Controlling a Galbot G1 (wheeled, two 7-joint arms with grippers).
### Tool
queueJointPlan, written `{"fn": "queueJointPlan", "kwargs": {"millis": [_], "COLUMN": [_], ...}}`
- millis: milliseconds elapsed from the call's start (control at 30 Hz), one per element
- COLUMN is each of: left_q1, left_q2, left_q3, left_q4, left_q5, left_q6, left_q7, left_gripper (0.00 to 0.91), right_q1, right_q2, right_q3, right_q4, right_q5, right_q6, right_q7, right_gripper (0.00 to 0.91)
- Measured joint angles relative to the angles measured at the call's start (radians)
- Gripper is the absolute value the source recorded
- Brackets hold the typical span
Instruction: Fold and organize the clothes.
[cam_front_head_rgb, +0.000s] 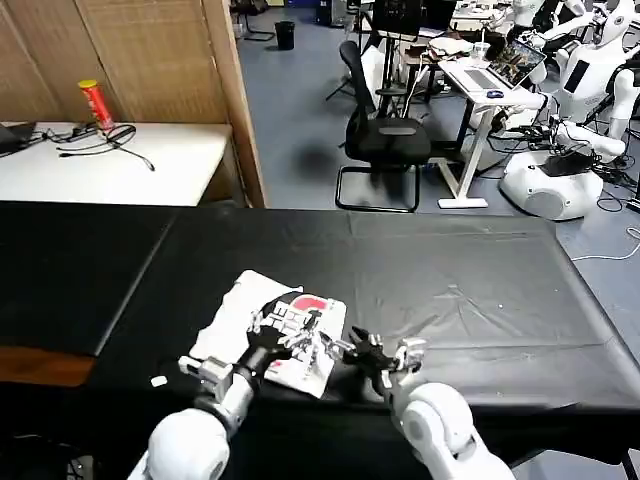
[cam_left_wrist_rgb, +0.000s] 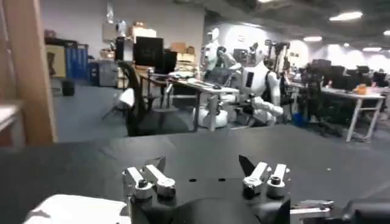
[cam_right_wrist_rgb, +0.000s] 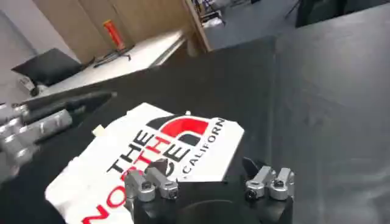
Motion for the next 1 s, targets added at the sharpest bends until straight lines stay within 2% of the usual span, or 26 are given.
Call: {"fn": "queueJointPlan", "kwargs": {"millis": [167,267,333,367,400,433,500,600,800,1000], "left_q1": [0.022,0.032,0.038,0.041,0.046,0.052,0.062,0.076,0.095,0.111], "left_q2": [0.007,0.008,0.009,0.009,0.009,0.009,0.008,0.008,-0.001,-0.013], "left_q3": [-0.021,-0.034,-0.043,-0.047,-0.05,-0.055,-0.063,-0.079,-0.105,-0.128], "left_q4": [0.001,0.001,0.0,-0.001,-0.001,-0.002,-0.006,-0.009,-0.007,0.002], "left_q5": [0.013,0.013,0.015,0.016,0.017,0.02,0.021,0.022,0.025,0.028], "left_q6": [-0.009,-0.013,-0.017,-0.019,-0.021,-0.023,-0.028,-0.035,-0.046,-0.059], "left_q7": [-0.001,-0.003,-0.003,-0.003,-0.003,-0.003,-0.003,-0.003,-0.003,-0.003], "left_gripper": [0.878,0.878,0.878,0.878,0.878,0.878,0.878,0.878,0.878,0.878], "right_q1": [0.023,0.037,0.051,0.057,0.063,0.068,0.079,0.095,0.147,0.254], "right_q2": [0.02,0.028,0.036,0.04,0.044,0.047,0.053,0.053,0.032,0.002], "right_q3": [0.001,0.003,0.003,0.003,0.003,0.003,0.004,0.007,0.026,0.035], "right_q4": [-0.047,-0.069,-0.09,-0.099,-0.108,-0.116,-0.133,-0.151,-0.19,-0.274], "right_q5": [0.012,0.03,0.034,0.035,0.035,0.034,0.032,0.03,0.037,0.021], "right_q6": [0.005,0.006,0.007,0.007,0.008,0.009,0.009,0.009,-0.005,-0.007], "right_q7": [0.014,0.024,0.026,0.027,0.027,0.027,0.027,0.026,0.018,-0.027], "right_gripper": [0.683,0.624,0.507,0.39,0.322,0.117,0.059,0.0,0.0,0.0]}}
